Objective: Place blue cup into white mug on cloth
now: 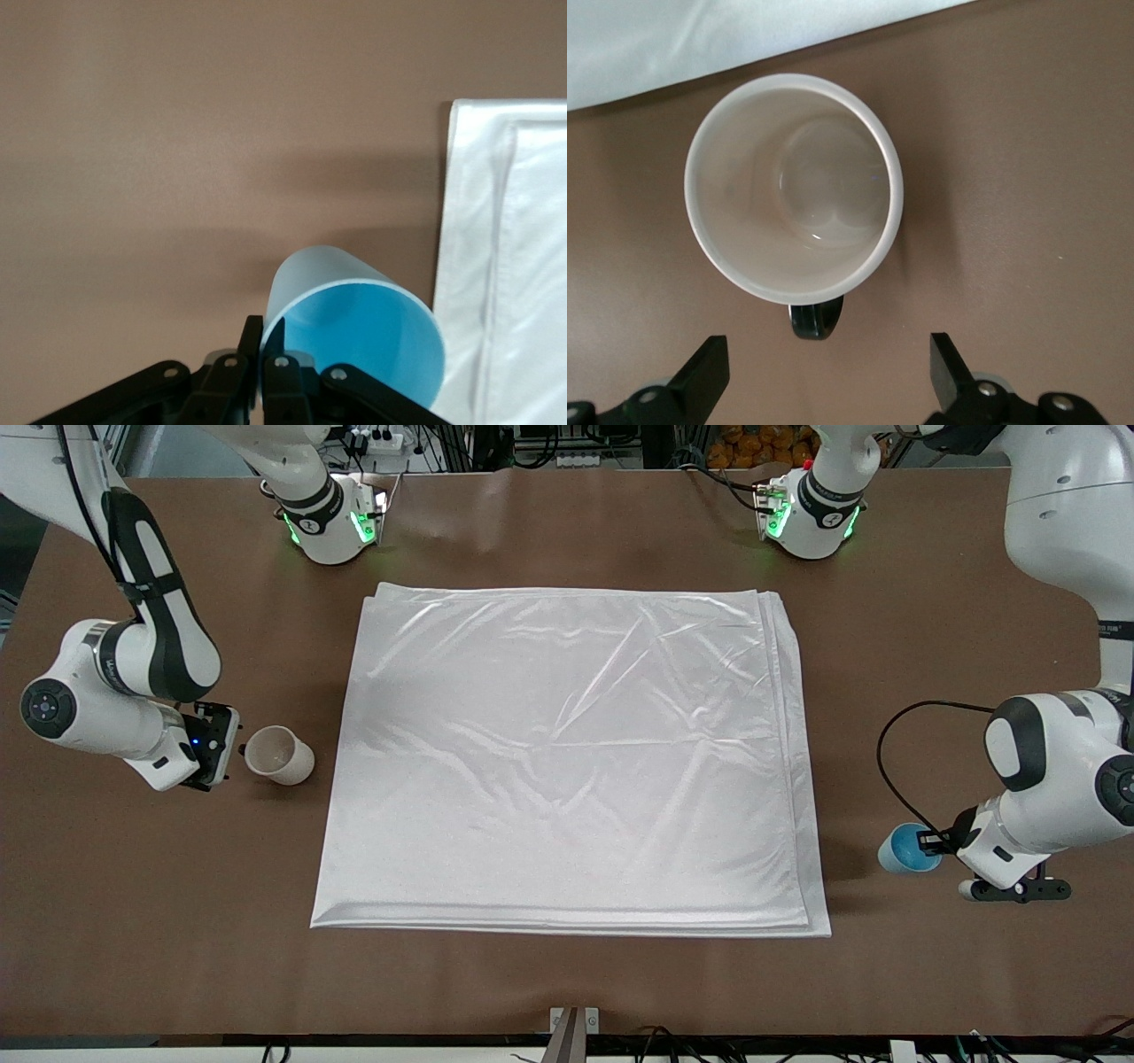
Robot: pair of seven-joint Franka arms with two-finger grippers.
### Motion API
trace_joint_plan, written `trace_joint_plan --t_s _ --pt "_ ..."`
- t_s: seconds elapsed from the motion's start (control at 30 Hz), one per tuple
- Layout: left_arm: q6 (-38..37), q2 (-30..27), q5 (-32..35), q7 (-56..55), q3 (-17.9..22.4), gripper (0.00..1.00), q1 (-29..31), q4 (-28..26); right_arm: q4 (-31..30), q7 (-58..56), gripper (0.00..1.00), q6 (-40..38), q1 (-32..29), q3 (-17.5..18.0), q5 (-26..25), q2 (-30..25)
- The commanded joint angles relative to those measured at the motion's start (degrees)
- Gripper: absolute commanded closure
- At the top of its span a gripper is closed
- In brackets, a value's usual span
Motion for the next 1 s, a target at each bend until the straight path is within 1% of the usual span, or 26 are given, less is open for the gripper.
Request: trace_joint_plan --t_s 0.0,0.1,0.43,0.6,0.63,0.67,0.7,0.73,0.8,0.87,0.93,0.97 --pt "-2.6 -2.9 -0.4 -4.0 -1.1 1.00 -0.3 -0.8 -2.5 -2.0 0.00 3.1 -1.1 0.8 -0.6 0.4" --pt "-3.3 -3.0 -0.2 -6.1 -2.3 1.00 -0.3 -0.7 -4.1 -2.2 0.00 4.6 -1.3 0.8 -0.6 0.4" --pt "-3.3 -2.9 -0.3 -7.0 -2.4 1.00 -1.3 -0.7 -7.2 -2.3 0.00 8.4 -2.0 0.8 -0.5 0.4" --pt "-3.3 -3.0 0.1 -9.2 -2.3 1.00 -2.3 -0.6 -7.6 -2.4 0.00 8.5 -2.1 0.8 -0.5 0.4" --pt "-3.3 -2.9 0.1 -9.2 -2.3 1.00 -2.3 -0.7 -7.7 -2.4 0.02 8.5 -2.1 0.9 -0.4 0.4" --pt "-3.3 -2.9 0.1 -9.3 -2.3 1.00 -2.3 -0.7 -7.7 -2.5 0.12 8.5 -2.1 0.9 -0.4 0.4" --pt "-3.3 -2.9 0.0 -9.3 -2.3 1.00 -2.3 -0.7 -7.7 -2.7 0.18 8.5 -2.1 0.9 -0.4 0.4" --pt "-3.3 -3.0 -0.1 -9.4 -2.3 1.00 -2.4 -0.7 -7.7 -2.7 0.21 8.5 -2.1 0.9 -0.3 0.4" --pt "-3.3 -3.0 -0.3 -9.8 -2.3 1.00 -2.5 -0.6 -7.7 -2.7 0.32 8.5 -2.1 0.9 -0.3 0.4" --pt "-3.3 -3.1 -0.3 -11.0 -2.4 1.00 -2.5 -0.5 -7.6 -2.7 0.48 8.5 -2.1 0.9 -0.3 0.4" --pt "-3.3 -3.3 -0.3 -11.5 -2.4 1.00 -2.5 -0.5 -7.6 -2.9 0.71 8.6 -2.2 0.9 -0.3 0.4" --pt "-3.3 -3.5 -0.3 -11.5 -2.4 1.00 -2.5 -0.6 -7.5 -3.0 0.78 8.8 -2.3 0.9 -0.3 0.3"
